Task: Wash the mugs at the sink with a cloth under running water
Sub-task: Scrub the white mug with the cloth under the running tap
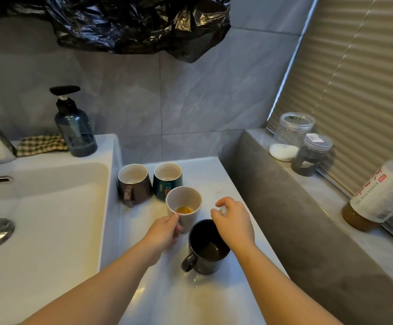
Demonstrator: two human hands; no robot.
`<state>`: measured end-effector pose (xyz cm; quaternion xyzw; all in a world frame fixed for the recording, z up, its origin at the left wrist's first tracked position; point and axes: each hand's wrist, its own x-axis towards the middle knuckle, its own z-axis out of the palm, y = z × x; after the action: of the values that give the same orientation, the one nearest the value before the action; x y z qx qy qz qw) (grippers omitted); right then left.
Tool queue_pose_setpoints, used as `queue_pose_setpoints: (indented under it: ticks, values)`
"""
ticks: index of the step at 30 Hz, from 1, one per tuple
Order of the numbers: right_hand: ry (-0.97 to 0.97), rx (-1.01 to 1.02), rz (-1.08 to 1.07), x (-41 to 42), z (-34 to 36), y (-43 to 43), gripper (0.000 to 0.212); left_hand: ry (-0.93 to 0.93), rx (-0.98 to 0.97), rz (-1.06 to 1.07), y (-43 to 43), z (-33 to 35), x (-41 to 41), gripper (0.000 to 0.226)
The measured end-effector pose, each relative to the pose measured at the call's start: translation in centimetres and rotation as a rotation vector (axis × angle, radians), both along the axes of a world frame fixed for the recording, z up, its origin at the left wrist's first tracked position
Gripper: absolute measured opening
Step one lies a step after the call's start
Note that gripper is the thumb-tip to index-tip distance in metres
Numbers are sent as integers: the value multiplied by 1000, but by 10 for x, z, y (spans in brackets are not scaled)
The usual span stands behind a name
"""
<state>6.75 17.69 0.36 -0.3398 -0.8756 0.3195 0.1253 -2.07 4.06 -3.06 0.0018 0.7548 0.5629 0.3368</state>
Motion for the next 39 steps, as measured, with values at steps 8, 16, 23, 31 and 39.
queue_pose_setpoints:
  ticks: [8, 16, 23, 31, 39]
  values:
    - [90, 55, 62, 2, 34, -25, 23, 23, 179, 144, -19, 44, 2, 38]
    - [335, -53, 248, -24, 83, -109, 12, 217, 296, 248, -103, 123, -5, 40]
    - [403, -215, 374, -70, 94, -218, 17, 384, 173, 323, -214, 142, -41, 36]
    - [210, -394, 409, -138, 52, -310, 14, 369, 28, 400, -319, 97, -96, 35]
    - [129, -540, 283, -182, 22, -342, 22, 378, 59, 342, -354, 55, -144, 37]
